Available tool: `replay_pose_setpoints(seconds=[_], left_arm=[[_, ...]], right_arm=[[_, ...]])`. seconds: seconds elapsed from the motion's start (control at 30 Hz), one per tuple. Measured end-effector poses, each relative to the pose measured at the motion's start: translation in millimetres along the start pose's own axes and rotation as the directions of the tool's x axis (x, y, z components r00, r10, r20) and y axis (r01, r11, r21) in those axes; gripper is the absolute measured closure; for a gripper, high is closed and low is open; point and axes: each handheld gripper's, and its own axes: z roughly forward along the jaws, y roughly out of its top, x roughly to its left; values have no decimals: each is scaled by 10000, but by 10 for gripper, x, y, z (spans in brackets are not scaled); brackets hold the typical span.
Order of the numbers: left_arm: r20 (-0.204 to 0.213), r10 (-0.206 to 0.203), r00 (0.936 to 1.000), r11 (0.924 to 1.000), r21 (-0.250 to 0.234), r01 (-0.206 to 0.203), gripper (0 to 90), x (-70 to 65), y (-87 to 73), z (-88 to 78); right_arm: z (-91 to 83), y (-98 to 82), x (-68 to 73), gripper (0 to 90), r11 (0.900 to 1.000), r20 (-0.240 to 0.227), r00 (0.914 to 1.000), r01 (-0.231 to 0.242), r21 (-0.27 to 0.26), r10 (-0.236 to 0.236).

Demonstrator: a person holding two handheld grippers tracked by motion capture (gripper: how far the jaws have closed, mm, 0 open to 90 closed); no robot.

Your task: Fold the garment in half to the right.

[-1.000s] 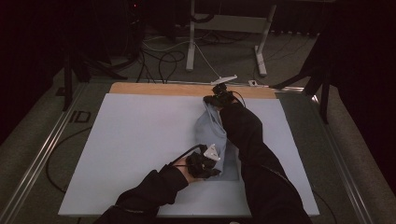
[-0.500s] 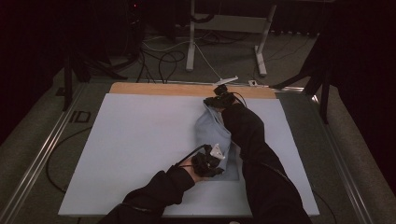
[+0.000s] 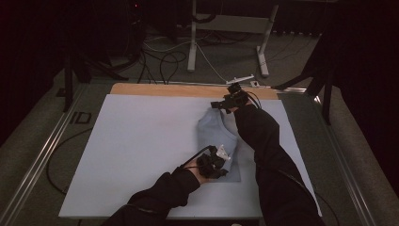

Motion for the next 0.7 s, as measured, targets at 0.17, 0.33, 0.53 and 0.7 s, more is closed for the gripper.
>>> replay_pose_setpoints(seconds=[0.17,0.33,0.53,0.7], left_arm=[[510,-293,9983,9988,-381,312,832,-25,53,-3],[869,-300,9958,9982,-495,344,740,-71,95,30],[1631,-6,9866,9957,-918,157,592,-150,118,15],[1687,-21,9857,9888,-1467,272,518,-146,117,-109]], right_arm=[[-141,-72,19,132,9981,-302,9993,-247,-564,230],[-201,-115,29,129,9969,-490,9985,-282,-740,246],[-251,-154,66,128,9969,-545,9984,-158,-774,116],[-260,-192,83,128,9966,-541,9985,-84,-818,40]])
